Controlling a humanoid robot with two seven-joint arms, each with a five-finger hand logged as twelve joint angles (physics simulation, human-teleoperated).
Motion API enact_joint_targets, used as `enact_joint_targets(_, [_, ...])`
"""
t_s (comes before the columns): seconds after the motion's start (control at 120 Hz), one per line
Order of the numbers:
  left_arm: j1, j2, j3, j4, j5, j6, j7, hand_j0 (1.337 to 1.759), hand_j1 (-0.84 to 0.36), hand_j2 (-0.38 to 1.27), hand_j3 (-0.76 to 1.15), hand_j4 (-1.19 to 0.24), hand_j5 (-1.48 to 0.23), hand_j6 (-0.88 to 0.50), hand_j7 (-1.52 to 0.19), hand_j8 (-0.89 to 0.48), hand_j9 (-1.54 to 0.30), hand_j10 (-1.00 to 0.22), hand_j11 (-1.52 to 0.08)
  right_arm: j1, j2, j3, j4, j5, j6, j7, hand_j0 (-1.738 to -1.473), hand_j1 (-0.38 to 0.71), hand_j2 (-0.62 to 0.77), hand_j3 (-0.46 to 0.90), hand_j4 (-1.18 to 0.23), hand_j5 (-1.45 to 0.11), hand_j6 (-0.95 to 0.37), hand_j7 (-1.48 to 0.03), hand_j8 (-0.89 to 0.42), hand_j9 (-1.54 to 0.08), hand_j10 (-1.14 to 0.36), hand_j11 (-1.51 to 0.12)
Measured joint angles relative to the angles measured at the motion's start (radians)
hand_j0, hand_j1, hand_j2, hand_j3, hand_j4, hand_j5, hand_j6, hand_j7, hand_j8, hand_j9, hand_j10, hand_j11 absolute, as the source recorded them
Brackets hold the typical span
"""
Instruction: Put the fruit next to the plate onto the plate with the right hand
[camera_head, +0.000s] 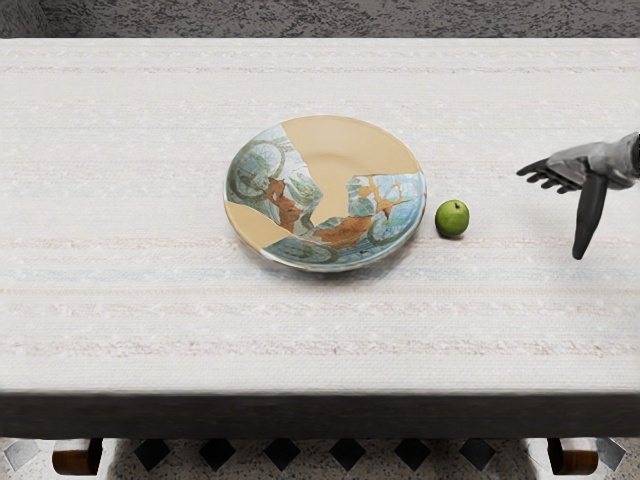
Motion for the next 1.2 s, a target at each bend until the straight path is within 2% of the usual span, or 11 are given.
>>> enact_joint_targets(0.208, [0.0, 0.0, 0.0, 0.0, 0.0, 0.0, 0.0, 1.658, 0.32, 0.0, 0.0, -0.02, -0.03, -0.02, -0.03, -0.02, -0.03, -0.02, -0.03, 0.009, 0.015, -0.001, 0.004, 0.027, 0.0, -0.016, -1.658, -0.35, 0.0, 0.0, 0.0, 0.0, -0.01, 0.0, 0.0, 0.0, 0.0, 0.0])
enact_joint_targets(0.325, [0.0, 0.0, 0.0, 0.0, 0.0, 0.0, 0.0, 1.658, 0.32, 0.0, 0.0, -0.02, -0.03, -0.02, -0.03, -0.02, -0.03, -0.02, -0.03, 0.037, 0.023, 0.006, 0.007, 0.065, 0.0, -0.088, -1.658, -0.35, 0.0, 0.0, 0.0, 0.0, -0.01, 0.0, 0.0, 0.0, 0.0, 0.0])
enact_joint_targets(0.458, [0.0, 0.0, 0.0, 0.0, 0.0, 0.0, 0.0, 1.658, 0.32, 0.0, 0.0, -0.02, -0.03, -0.02, -0.03, -0.02, -0.03, -0.02, -0.03, 0.049, 0.029, 0.011, 0.074, 0.082, -0.086, -0.118, -1.658, -0.35, 0.0, 0.0, 0.0, 0.0, -0.01, 0.0, 0.0, 0.0, 0.0, 0.0])
enact_joint_targets(0.608, [0.0, 0.0, 0.0, 0.0, 0.0, 0.0, 0.0, 1.658, 0.32, 0.0, 0.0, -0.02, -0.03, -0.02, -0.03, -0.02, -0.03, -0.02, -0.03, 0.048, 0.036, 0.01, 0.177, 0.022, -0.294, -0.126, -1.658, -0.35, 0.0, 0.0, 0.0, 0.0, -0.01, 0.0, 0.0, 0.0, 0.0, 0.0])
enact_joint_targets(0.758, [0.0, 0.0, 0.0, 0.0, 0.0, 0.0, 0.0, 1.658, 0.32, 0.0, 0.0, -0.02, -0.03, -0.02, -0.03, -0.02, -0.03, -0.02, -0.03, 0.008, 0.086, 0.002, 0.238, -0.045, -0.502, -0.129, -1.658, -0.35, 0.0, 0.0, 0.0, 0.0, -0.01, 0.0, 0.0, 0.0, 0.0, 0.0])
enact_joint_targets(1.0, [0.0, 0.0, 0.0, 0.0, 0.0, 0.0, 0.0, 1.658, 0.32, 0.0, 0.0, -0.02, -0.03, -0.02, -0.03, -0.02, -0.03, -0.02, -0.03, -0.089, 0.142, 0.002, 0.267, -0.081, -0.691, -0.129, -1.658, -0.35, 0.0, 0.0, 0.0, 0.0, -0.01, 0.0, 0.0, 0.0, 0.0, 0.0])
enact_joint_targets(1.2, [0.001, 0.0, 0.0, 0.0, 0.0, 0.0, 0.0, 1.658, 0.32, 0.0, 0.0, -0.02, -0.03, -0.02, -0.03, -0.02, -0.03, -0.02, -0.03, -0.131, 0.164, -0.002, 0.272, -0.087, -0.756, -0.129, -1.658, -0.35, 0.0, 0.0, 0.0, 0.0, 0.0, 0.0, 0.0, 0.0, 0.0, 0.0])
